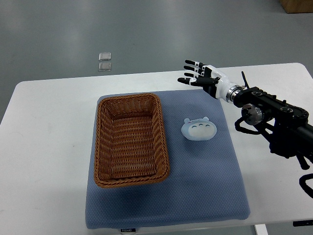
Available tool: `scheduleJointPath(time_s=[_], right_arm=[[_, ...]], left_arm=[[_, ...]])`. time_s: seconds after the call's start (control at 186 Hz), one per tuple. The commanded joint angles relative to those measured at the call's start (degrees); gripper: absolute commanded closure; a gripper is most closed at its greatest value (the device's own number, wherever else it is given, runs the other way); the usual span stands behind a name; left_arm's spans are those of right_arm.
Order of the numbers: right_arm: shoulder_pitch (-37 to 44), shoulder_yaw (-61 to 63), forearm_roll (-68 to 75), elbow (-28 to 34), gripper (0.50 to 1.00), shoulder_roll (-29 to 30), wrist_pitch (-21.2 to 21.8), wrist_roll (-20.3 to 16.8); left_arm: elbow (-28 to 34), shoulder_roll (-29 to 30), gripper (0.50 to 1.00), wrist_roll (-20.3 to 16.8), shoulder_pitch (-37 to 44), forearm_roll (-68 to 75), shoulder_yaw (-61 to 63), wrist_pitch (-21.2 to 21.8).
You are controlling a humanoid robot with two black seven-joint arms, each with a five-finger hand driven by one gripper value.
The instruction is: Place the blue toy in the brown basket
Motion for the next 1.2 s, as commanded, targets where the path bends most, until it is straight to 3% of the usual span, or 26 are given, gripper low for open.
scheduleJointPath(time_s=[0.0, 0.113, 0.307, 0.442, 0.705, 0.894, 1.195], right_arm=[[-0.04, -0.56, -9.55, 2.1, 0.587, -0.84, 0.11, 4.15], [0.14, -2.93, -17.64, 4.83, 0.587, -3.74, 0.37, 5.12], [2.07, -9.26, -23.88, 10.28, 0.585, -10.24, 4.77, 7.84], [3.04, -13.92, -30.65, 12.91, 0.585, -13.76, 5.03, 10.12], [3.04, -19.19, -40.49, 18.27, 0.585, -19.82, 5.12, 18.12], [3.04, -20.07, -45.07, 19.86, 0.585, -21.32, 5.82, 19.09], [1.55, -21.57, -46.73, 19.33, 0.587, -20.44, -1.3, 18.39]], left_arm=[[0.0, 0.0, 0.5, 0.01, -0.02, 0.0, 0.03, 0.12], [-0.27, 0.0, 0.5, 0.01, -0.02, 0.0, 0.12, 0.12], [-0.09, 0.0, 0.5, 0.01, -0.02, 0.0, 0.12, 0.12], [0.0, 0.0, 0.5, 0.01, -0.02, 0.0, 0.12, 0.12], [-0.09, 0.0, 0.5, 0.01, -0.02, 0.0, 0.03, 0.12], [-0.09, 0.0, 0.5, 0.01, -0.02, 0.0, 0.12, 0.12], [-0.09, 0.0, 0.5, 0.01, -0.02, 0.0, 0.12, 0.12]])
